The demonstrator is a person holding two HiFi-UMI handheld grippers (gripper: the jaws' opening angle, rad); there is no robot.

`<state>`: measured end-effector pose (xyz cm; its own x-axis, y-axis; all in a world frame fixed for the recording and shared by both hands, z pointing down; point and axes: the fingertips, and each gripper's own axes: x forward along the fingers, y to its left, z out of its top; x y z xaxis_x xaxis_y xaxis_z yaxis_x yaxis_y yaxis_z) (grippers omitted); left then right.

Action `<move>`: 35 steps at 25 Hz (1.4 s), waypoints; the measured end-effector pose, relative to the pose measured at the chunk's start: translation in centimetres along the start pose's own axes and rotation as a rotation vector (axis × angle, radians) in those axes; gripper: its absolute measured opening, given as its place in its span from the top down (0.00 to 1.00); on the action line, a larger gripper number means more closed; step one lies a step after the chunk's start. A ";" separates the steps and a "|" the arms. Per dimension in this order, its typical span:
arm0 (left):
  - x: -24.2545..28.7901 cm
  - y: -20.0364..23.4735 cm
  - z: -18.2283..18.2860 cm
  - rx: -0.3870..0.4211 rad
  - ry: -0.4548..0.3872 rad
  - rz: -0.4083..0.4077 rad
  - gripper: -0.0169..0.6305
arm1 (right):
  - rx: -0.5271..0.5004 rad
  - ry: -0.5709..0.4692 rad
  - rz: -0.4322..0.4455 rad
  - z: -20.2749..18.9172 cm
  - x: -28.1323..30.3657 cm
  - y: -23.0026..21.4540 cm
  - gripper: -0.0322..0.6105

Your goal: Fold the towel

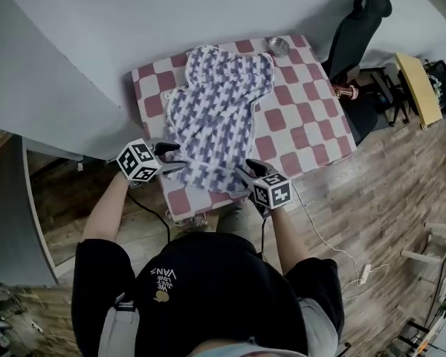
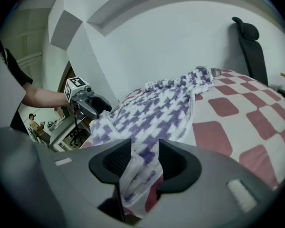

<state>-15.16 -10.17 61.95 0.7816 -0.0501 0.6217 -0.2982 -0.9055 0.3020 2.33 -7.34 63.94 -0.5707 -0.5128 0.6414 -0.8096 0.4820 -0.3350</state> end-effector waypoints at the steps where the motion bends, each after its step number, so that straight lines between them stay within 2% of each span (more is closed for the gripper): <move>1: 0.1 -0.8 -0.3 0.009 0.001 -0.016 0.64 | -0.002 -0.001 0.000 -0.4 -0.3 0.5 0.68; 5: -0.2 -3.9 -1.7 0.052 -0.007 -0.043 0.64 | 0.011 0.025 -0.002 -2.7 -1.3 2.1 0.68; 8: -1.3 -6.1 -2.2 0.096 -0.049 -0.024 0.64 | 0.019 0.036 -0.009 -4.2 -1.8 3.1 0.69; 11: -2.4 -8.4 -2.8 0.129 -0.073 -0.004 0.64 | -0.060 0.004 -0.027 -4.2 -2.7 4.1 0.73; 13: -2.8 -10.4 -4.2 0.134 -0.051 -0.023 0.64 | -0.120 -0.006 -0.027 -4.5 -3.3 5.0 0.75; 16: -3.3 -12.6 -6.8 0.107 0.000 -0.068 0.64 | -0.155 -0.011 -0.021 -5.6 -4.0 6.3 0.81; 17: -3.5 -12.8 -7.1 0.093 -0.003 -0.061 0.64 | -0.152 -0.010 -0.024 -6.1 -4.1 6.5 0.81; 20: -4.4 -11.1 -5.9 0.083 -0.080 0.067 0.64 | -0.140 -0.002 -0.051 -7.3 -4.4 6.6 0.84; 22: -4.3 -9.6 -4.3 0.120 -0.120 0.169 0.64 | -0.140 -0.006 -0.067 -7.4 -4.4 6.6 0.84; 24: -3.5 -9.2 -2.7 0.175 -0.122 0.219 0.64 | -0.147 -0.012 -0.083 -7.4 -4.4 6.6 0.84; 26: -2.0 -9.6 -1.8 0.227 -0.089 0.214 0.64 | -0.151 -0.021 -0.099 -7.2 -4.4 6.7 0.85; 29: 0.6 -10.0 -2.3 0.284 0.017 0.194 0.63 | -0.140 -0.044 -0.120 -6.9 -4.7 6.8 0.87; 31: 1.5 -9.3 -3.3 0.292 0.095 0.229 0.64 | -0.137 -0.062 -0.133 -6.7 -4.9 6.9 0.89; 33: 1.5 -8.4 -4.1 0.265 0.131 0.272 0.64 | -0.136 -0.078 -0.142 -6.5 -5.2 7.1 0.90; 35: 0.7 -7.6 -4.4 0.221 0.120 0.312 0.80 | -0.131 -0.100 -0.150 -6.1 -5.6 7.3 0.91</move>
<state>-14.78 -1.48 63.30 0.5987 -0.2993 0.7429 -0.3756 -0.9242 -0.0697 0.47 3.39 62.10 -0.4610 -0.6507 0.6033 -0.8656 0.4796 -0.1441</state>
